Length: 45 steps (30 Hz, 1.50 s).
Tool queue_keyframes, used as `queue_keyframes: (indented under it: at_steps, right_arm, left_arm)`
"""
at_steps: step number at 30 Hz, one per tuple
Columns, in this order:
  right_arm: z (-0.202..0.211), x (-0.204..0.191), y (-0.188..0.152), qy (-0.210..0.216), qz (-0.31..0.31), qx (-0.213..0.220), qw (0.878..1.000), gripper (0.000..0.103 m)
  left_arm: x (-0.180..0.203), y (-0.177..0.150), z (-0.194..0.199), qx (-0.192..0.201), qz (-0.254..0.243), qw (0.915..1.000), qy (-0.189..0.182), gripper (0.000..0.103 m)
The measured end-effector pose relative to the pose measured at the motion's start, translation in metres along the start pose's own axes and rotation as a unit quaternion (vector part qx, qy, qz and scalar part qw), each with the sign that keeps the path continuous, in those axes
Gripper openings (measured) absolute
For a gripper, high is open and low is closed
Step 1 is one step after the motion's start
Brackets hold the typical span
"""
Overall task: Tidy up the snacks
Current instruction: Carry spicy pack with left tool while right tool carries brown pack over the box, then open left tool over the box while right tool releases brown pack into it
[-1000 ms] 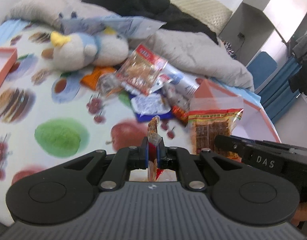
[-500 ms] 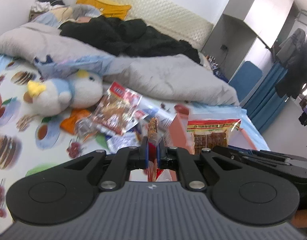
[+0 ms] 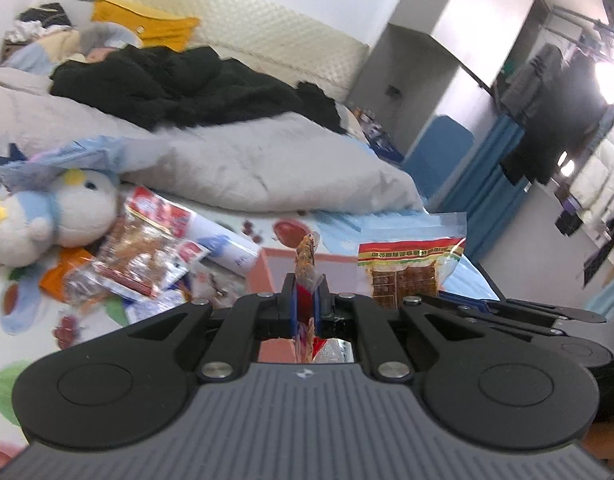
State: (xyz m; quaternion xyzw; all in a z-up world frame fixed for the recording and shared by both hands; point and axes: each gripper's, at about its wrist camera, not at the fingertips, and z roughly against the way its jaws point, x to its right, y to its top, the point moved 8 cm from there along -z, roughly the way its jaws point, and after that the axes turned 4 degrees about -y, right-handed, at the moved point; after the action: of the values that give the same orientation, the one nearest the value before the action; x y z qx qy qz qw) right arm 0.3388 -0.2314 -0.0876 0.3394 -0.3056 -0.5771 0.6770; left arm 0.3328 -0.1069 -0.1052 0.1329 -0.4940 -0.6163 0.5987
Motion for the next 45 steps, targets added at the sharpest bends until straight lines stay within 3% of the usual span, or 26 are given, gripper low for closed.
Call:
queue_keyframes:
  at_steps: [7, 20, 27, 30, 32, 34, 45]
  right_arm:
    - [-0.018, 0.038, -0.027, -0.019, -0.022, -0.031, 0.999, 0.015]
    - [-0.075, 0.088, -0.083, -0.027, -0.059, -0.081, 0.995, 0.015]
    - [-0.094, 0.097, -0.103, -0.025, -0.065, -0.100, 0.993, 0.018]
    - [-0.097, 0.098, -0.105, -0.027, -0.065, -0.104, 0.992, 0.018]
    - [-0.098, 0.102, -0.105, -0.023, -0.075, -0.104, 0.991, 0.026]
    - [-0.095, 0.104, -0.101, -0.029, -0.079, -0.094, 0.992, 0.052]
    - [-0.047, 0.095, -0.071, -0.013, -0.086, -0.042, 0.995, 0.050]
  left_arm:
    - [0.021, -0.023, -0.037, -0.043, -0.006, 0.9989, -0.020, 0.009]
    - [0.027, -0.071, -0.129, -0.141, -0.015, 0.9898, -0.003, 0.009]
    - [0.029, -0.087, -0.154, -0.168, -0.026, 0.9855, 0.004, 0.010]
    - [0.025, -0.090, -0.160, -0.179, -0.013, 0.9838, 0.009, 0.020]
    - [0.024, -0.088, -0.161, -0.178, -0.003, 0.9839, 0.007, 0.035]
    - [0.023, -0.084, -0.158, -0.169, -0.002, 0.9855, 0.013, 0.039]
    - [0.043, -0.059, -0.112, -0.127, -0.033, 0.9914, -0.002, 0.040]
